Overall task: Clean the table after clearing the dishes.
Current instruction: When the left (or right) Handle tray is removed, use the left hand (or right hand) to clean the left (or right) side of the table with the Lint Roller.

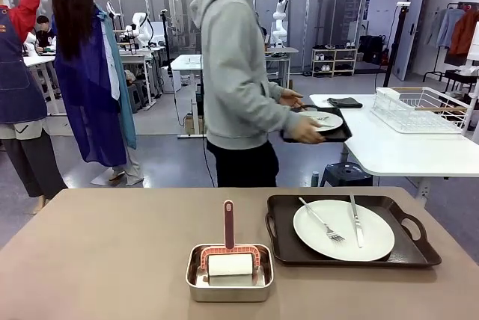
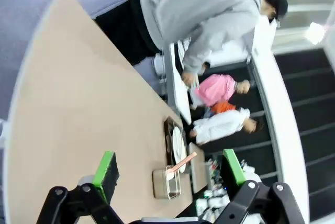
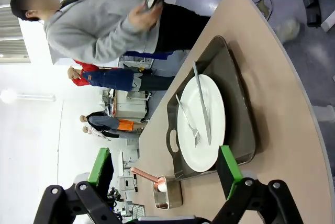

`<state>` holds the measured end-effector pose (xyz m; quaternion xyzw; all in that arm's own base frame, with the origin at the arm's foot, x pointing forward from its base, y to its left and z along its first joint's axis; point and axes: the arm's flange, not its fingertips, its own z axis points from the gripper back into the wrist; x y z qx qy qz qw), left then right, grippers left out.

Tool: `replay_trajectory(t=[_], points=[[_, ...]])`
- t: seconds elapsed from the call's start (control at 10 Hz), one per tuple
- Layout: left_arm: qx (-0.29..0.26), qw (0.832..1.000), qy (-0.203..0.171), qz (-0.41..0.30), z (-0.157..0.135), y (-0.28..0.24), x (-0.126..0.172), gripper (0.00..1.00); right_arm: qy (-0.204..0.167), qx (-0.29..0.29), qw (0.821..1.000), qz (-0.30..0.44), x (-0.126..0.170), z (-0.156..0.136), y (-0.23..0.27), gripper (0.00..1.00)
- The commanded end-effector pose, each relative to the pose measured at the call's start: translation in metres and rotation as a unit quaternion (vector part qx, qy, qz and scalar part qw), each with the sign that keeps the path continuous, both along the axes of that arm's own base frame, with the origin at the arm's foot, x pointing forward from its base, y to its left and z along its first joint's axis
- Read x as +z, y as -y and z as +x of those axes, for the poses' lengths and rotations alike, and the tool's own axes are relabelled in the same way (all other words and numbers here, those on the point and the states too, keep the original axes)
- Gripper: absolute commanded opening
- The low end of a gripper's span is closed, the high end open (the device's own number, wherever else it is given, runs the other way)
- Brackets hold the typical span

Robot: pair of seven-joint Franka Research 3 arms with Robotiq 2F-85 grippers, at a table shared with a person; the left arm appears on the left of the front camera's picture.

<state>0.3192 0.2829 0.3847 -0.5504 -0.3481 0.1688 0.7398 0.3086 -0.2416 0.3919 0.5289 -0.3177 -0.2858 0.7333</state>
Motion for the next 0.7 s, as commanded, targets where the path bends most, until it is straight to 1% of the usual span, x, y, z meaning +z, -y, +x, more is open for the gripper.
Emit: replay_trajectory(t=[0.0,0.1,0.2,0.3,0.4,0.5,0.6], points=[[-0.045,0.995,0.031,0.082,0.046,0.088,0.075,1.0,0.003,0.001,1.0,0.001,0.001,0.0,0.0,1.0],[-0.084,0.987,0.053,0.128,0.074,0.137,0.113,1.0,0.003,0.001,1.0,0.001,0.001,0.0,0.0,1.0],[-0.131,0.972,0.079,0.18,0.098,0.188,0.149,1.0,0.003,0.001,1.0,0.001,0.001,0.0,0.0,1.0],[-0.179,0.953,0.099,0.225,0.119,0.242,0.179,1.0,0.003,0.001,1.0,0.001,0.001,0.0,0.0,1.0],[-0.233,0.925,0.124,0.273,0.137,0.304,0.207,1.0,0.003,0.001,1.0,0.001,0.001,0.0,0.0,1.0],[-0.273,0.9,0.147,0.307,0.147,0.353,0.225,1.0,0.003,0.001,1.0,0.001,0.001,0.0,0.0,1.0],[-0.317,0.869,0.16,0.344,0.153,0.398,0.237,1.0,0.003,0.001,1.0,0.001,0.001,0.0,0.0,1.0]])
